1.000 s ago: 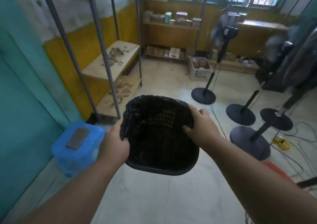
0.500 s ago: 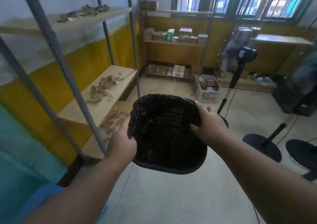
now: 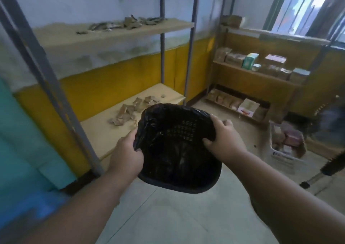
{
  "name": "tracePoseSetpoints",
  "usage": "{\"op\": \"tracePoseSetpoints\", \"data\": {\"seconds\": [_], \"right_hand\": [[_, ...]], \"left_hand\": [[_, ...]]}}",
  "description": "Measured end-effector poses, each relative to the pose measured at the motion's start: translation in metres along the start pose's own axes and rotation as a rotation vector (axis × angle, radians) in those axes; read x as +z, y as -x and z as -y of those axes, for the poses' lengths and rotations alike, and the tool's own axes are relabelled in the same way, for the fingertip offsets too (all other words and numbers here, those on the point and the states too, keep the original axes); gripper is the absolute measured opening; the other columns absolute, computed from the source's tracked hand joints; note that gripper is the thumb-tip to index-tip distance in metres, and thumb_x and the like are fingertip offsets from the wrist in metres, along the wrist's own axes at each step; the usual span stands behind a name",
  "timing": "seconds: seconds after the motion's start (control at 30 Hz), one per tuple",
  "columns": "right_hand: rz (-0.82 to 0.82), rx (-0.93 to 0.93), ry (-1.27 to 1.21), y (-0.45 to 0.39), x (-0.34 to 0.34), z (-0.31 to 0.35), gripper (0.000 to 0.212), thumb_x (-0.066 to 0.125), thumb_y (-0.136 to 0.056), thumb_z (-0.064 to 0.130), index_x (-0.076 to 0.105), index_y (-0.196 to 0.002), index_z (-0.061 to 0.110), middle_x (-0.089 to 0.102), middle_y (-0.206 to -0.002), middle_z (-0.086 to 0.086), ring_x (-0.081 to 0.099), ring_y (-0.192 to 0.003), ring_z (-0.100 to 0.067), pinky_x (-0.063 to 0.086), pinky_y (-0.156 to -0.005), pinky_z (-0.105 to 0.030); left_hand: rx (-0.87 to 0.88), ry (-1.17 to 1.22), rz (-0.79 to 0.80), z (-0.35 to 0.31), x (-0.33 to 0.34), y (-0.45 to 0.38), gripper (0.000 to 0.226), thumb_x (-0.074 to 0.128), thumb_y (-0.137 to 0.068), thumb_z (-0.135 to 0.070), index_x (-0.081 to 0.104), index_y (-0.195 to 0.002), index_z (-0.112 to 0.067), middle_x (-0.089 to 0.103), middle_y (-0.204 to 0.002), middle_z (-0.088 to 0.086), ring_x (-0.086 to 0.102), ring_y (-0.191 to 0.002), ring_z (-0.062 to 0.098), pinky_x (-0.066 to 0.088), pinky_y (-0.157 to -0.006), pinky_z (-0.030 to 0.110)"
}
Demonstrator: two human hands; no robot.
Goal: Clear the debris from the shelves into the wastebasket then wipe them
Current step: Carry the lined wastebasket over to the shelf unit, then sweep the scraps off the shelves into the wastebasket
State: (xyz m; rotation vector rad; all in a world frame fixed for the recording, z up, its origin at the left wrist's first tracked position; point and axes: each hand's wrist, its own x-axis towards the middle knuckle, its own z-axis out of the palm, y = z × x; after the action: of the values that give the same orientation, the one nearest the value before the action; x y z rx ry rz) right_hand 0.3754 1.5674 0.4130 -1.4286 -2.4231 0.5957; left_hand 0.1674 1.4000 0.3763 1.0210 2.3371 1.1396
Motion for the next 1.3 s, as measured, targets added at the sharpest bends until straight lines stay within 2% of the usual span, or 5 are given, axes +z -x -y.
{"op": "tracePoseSetpoints", "data": {"seconds": [0.23,0.43,0.67,1.0,1.3], "right_hand": [[0.12,-0.247,0.046,-0.161,0.018,0.039,0.079,0.066,-0.088,0.035,0.018,-0.151,0.037,0.036,-0.139,-0.007,0.058,-0.107,-0.027,0.058,-0.082,-0.042],[0.156,-0.359,0.074,-0.273,0.028,0.071,0.078,0.067,-0.086,0.04,0.021,-0.15,0.037,0.04,-0.134,-0.008,0.059,-0.105,-0.029,0.059,-0.079,-0.044],[0.237,-0.496,0.079,-0.356,0.053,0.094,0.074,0.064,-0.087,0.043,0.023,-0.149,0.036,0.044,-0.124,-0.007,0.06,-0.095,-0.028,0.058,-0.077,-0.041],[0.552,-0.816,0.267,-0.446,0.084,0.109,0.072,0.053,-0.082,0.067,0.035,-0.142,0.033,0.05,-0.121,-0.009,0.054,-0.107,-0.031,0.052,-0.089,-0.048],[0.322,-1.249,0.064,-0.437,0.033,0.173,0.057,0.05,-0.091,0.06,0.05,-0.135,0.024,0.05,-0.127,0.002,0.055,-0.109,-0.017,0.052,-0.087,-0.034]], "left_hand": [[-0.151,0.038,-0.261,0.002,0.006,-0.095,0.064,0.046,-0.094,-0.006,0.037,-0.15,-0.036,0.055,-0.136,-0.005,0.054,-0.123,0.022,0.049,-0.099,0.038],[-0.184,0.108,-0.341,-0.016,0.001,-0.177,0.058,0.041,-0.095,-0.002,0.048,-0.134,-0.045,0.05,-0.091,-0.033,0.05,-0.09,0.002,0.035,-0.061,0.009],[-0.341,0.199,-0.447,-0.014,0.003,-0.23,0.059,0.048,-0.092,-0.005,0.049,-0.139,-0.04,0.061,-0.115,-0.019,0.058,-0.11,0.015,0.053,-0.09,0.04],[-0.653,0.425,-0.78,-0.034,0.062,-0.237,0.069,0.052,-0.072,-0.005,0.059,-0.119,-0.054,0.072,-0.109,-0.007,0.067,-0.102,0.024,0.056,-0.086,0.049],[-0.638,0.692,-1.058,-0.065,0.063,-0.245,0.058,0.049,-0.074,0.011,0.071,-0.107,-0.032,0.074,-0.099,0.006,0.069,-0.093,0.031,0.058,-0.083,0.048]]}}
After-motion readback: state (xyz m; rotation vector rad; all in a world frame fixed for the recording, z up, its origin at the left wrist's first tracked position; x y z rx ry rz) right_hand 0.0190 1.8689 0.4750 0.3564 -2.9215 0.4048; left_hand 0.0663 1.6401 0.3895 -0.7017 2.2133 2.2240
